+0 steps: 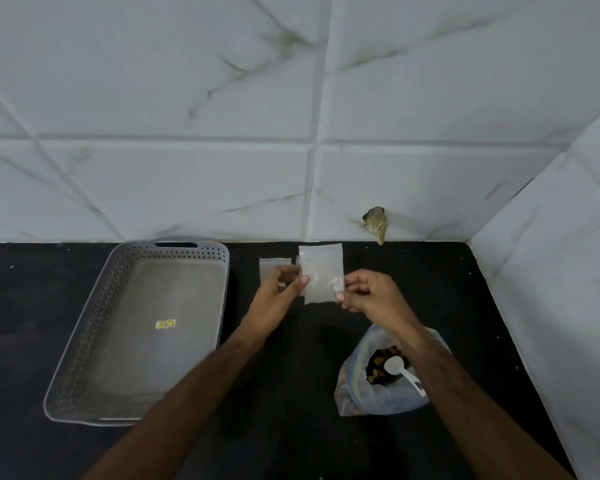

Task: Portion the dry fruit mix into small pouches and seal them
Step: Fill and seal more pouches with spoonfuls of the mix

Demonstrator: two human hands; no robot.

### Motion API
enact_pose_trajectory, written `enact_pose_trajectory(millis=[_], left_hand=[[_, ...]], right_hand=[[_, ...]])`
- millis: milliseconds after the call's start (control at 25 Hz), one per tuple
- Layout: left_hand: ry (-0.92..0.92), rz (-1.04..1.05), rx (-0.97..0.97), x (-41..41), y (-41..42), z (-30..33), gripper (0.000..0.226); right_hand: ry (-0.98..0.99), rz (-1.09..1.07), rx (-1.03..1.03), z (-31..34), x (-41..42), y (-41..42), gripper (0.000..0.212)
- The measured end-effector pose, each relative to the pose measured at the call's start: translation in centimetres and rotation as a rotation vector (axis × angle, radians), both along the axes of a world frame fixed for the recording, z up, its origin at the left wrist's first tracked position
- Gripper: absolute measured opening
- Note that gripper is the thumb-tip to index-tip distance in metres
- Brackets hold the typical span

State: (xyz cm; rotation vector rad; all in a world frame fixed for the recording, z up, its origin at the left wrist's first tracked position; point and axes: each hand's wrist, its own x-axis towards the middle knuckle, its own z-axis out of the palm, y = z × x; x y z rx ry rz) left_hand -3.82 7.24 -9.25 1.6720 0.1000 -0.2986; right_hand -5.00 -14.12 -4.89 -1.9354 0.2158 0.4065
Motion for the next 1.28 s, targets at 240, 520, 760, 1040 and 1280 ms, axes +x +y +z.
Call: enact_pose_trajectory(millis=[240, 520, 760, 1040, 1280], left_hand=[[-0.147, -0.026, -0.241, -3.6, -0.7, 4.7, 0.015], [-0.26, -0.242, -0.049, -8.0, 0.1, 5.2, 0.003], [-0.447, -0.224, 0.37, -11.0, 0.3, 5.0, 0.033], [-0.246, -0.206, 0.054, -13.5, -0.7, 5.5, 0.022], [-0.154, -0.101, -0.076, -13.9, -1.0, 6.5, 0.014]], right_hand=[[-0.044, 0.105, 0.081, 2.1, -7.2, 2.0, 0.013], [-0.165, -0.017, 0.162, 3.0, -10.4, 1.3, 0.014], [-0.174, 0.057, 0.091, 2.5, -12.7, 1.3, 0.008], [-0.378, -0.092, 0.024, 2.8, -15.2, 3.4, 0.009], [-0.418, -0.04, 0.061, 3.4, -15.7, 4.2, 0.019]])
